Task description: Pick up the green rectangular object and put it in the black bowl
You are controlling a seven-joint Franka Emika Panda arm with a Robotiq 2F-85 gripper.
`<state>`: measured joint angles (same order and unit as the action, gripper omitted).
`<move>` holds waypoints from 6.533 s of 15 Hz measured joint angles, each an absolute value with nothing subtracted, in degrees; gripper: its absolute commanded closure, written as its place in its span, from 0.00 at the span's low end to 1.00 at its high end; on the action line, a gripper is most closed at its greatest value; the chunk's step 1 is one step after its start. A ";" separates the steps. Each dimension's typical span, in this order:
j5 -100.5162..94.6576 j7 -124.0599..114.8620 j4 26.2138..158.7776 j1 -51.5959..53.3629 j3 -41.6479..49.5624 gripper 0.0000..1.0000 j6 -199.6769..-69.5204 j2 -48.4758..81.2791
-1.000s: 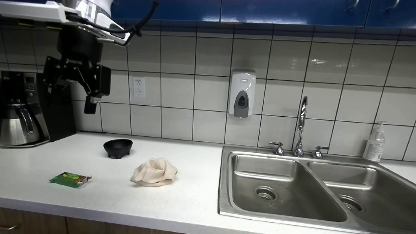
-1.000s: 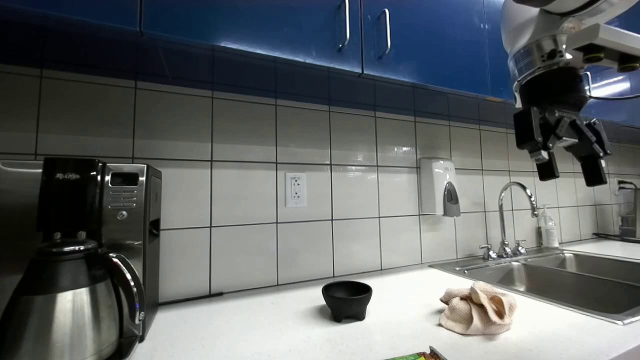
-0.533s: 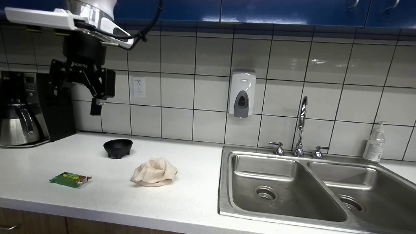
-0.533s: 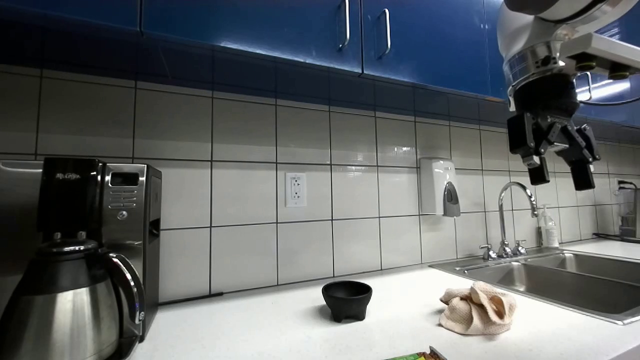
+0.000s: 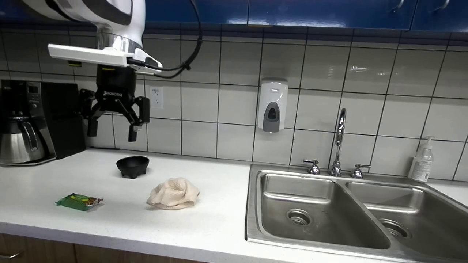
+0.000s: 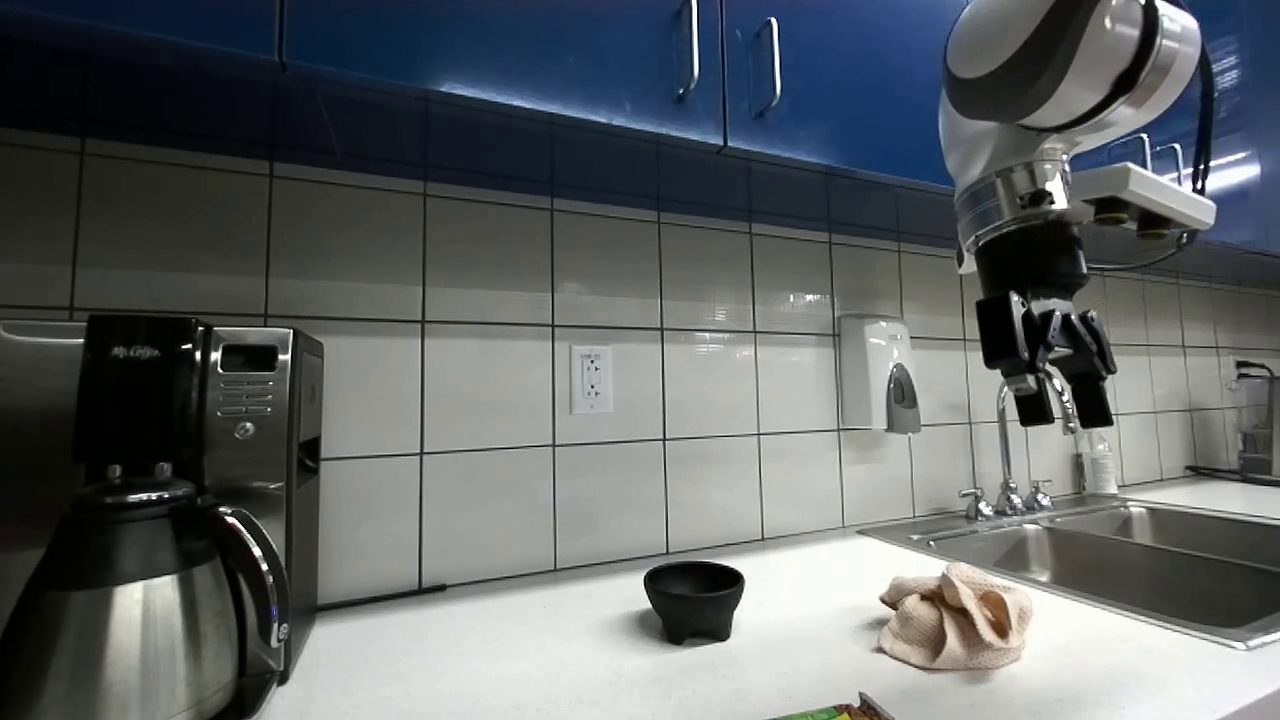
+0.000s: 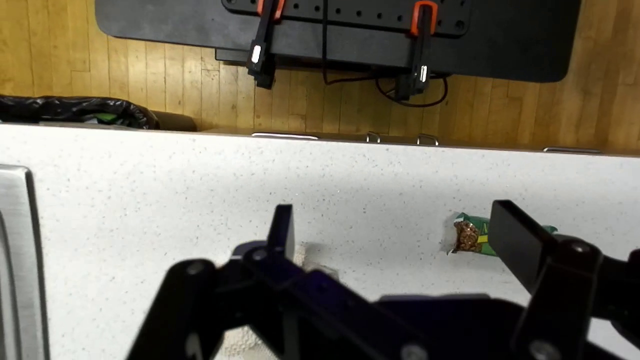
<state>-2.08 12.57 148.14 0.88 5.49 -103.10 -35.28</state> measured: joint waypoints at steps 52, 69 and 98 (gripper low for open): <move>-2.17 55.52 147.58 10.77 -6.22 0.00 -133.54 -3.34; -5.11 54.58 149.50 11.99 -10.60 0.00 -146.65 3.06; -7.36 52.94 149.25 12.06 -12.09 0.00 -150.45 4.95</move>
